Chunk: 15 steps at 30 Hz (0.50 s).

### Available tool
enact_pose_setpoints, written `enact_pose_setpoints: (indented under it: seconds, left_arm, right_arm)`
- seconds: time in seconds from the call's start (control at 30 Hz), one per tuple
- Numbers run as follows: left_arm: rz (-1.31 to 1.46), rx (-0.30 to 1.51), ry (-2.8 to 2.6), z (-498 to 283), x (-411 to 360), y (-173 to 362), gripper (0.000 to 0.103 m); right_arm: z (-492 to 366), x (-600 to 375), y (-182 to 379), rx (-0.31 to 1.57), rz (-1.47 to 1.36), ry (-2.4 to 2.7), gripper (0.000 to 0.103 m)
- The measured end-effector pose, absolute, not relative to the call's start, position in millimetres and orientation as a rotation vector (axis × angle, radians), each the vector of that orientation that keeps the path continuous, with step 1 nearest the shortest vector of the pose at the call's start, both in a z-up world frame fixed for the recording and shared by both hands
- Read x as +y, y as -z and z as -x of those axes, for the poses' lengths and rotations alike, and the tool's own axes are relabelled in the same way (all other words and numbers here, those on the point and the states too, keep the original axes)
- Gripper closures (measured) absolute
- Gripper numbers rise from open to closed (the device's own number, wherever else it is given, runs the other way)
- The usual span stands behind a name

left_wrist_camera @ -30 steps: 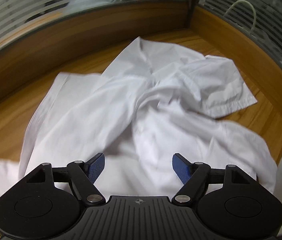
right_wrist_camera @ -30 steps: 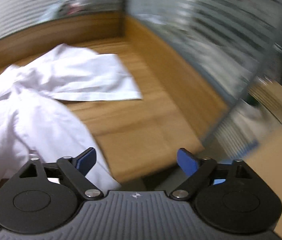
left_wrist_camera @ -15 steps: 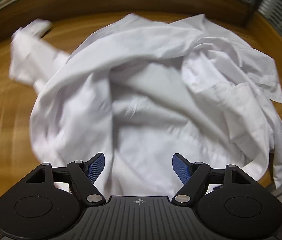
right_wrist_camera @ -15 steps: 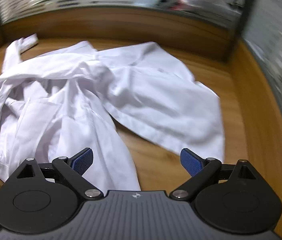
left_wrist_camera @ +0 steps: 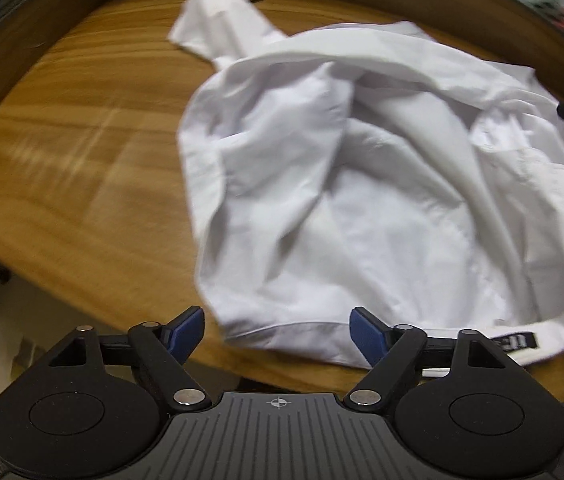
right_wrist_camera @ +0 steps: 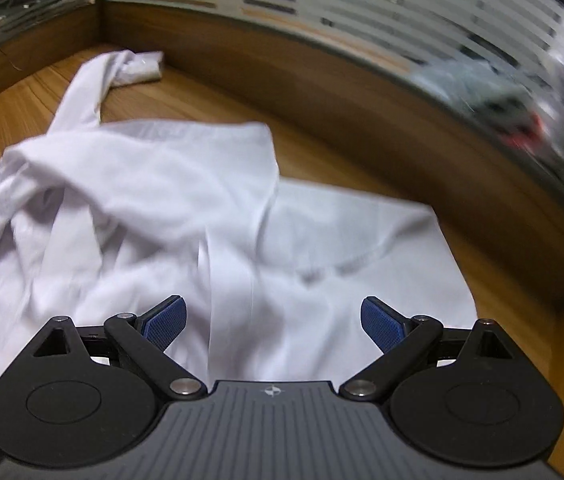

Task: Fold clothes
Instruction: 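Release the shirt with both grippers and let it drop onto the desk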

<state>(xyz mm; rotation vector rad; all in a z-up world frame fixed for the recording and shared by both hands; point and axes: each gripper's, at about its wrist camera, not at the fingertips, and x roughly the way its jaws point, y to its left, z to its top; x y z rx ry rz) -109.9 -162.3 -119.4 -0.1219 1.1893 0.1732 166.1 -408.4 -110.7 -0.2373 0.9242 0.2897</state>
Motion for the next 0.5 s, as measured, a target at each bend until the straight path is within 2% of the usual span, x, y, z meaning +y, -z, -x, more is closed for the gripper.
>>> enact_pose_setpoints:
  seconds: [0.17, 0.4, 0.5]
  left_arm:
    - [0.208, 1.179, -0.275, 116.1, -149.4, 126.7, 0.021]
    - [0.346, 1.214, -0.344, 113.7, -138.9, 145.7, 0.021]
    - [0.365, 1.212, -0.356, 110.8, -139.4, 148.5, 0.021]
  right_arm:
    - [-221.7, -387.4, 117.3, 0.96, 0.205, -0.386, 0.007]
    - [-275.7, -359.5, 148.7, 1.103, 0.166, -0.492, 0.007]
    - [-284.2, -349.0, 163.8, 1.149, 0.226, -0.516, 0.014]
